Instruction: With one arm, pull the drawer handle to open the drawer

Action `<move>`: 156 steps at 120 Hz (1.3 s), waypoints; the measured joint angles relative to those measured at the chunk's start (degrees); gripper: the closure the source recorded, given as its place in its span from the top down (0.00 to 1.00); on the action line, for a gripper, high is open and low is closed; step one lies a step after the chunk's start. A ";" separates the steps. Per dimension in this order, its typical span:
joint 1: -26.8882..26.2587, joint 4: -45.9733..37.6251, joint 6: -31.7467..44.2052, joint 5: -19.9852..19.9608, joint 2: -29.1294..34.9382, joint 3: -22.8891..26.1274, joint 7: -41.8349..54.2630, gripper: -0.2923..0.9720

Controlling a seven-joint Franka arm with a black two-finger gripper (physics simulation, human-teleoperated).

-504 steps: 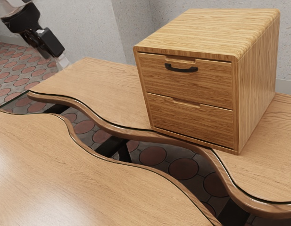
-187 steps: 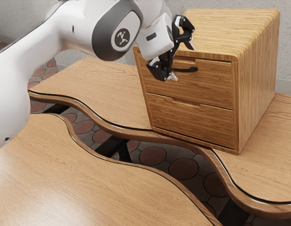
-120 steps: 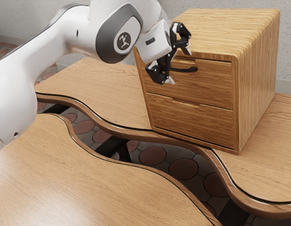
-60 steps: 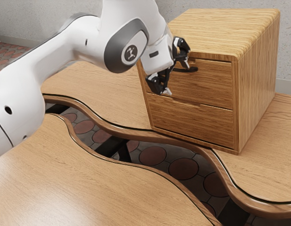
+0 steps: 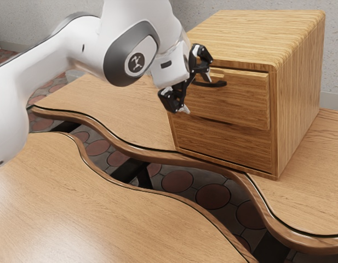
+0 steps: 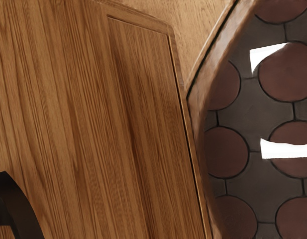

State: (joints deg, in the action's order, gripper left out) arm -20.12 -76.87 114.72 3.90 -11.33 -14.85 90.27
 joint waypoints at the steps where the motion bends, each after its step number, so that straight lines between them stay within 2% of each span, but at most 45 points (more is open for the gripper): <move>1: 0.00 0.09 0.01 0.01 0.00 0.01 -0.01 0.76; 24: 0.71 2.74 0.20 0.02 -0.79 0.16 -0.27 0.77; 72: 1.94 2.22 0.61 0.26 -3.23 1.15 -0.81 0.78; 87: 7.21 2.68 0.84 0.29 -3.32 5.72 -0.91 0.77; 96: 8.21 2.07 0.95 0.50 -3.09 6.79 -0.94 0.77; 127: 7.57 -2.16 1.13 2.50 -0.55 7.33 -1.02 0.77; 156: 7.32 -10.66 1.34 4.32 6.40 7.42 -1.09 0.75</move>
State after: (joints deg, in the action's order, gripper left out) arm -12.80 -87.53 116.06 8.22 -4.93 -7.43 89.18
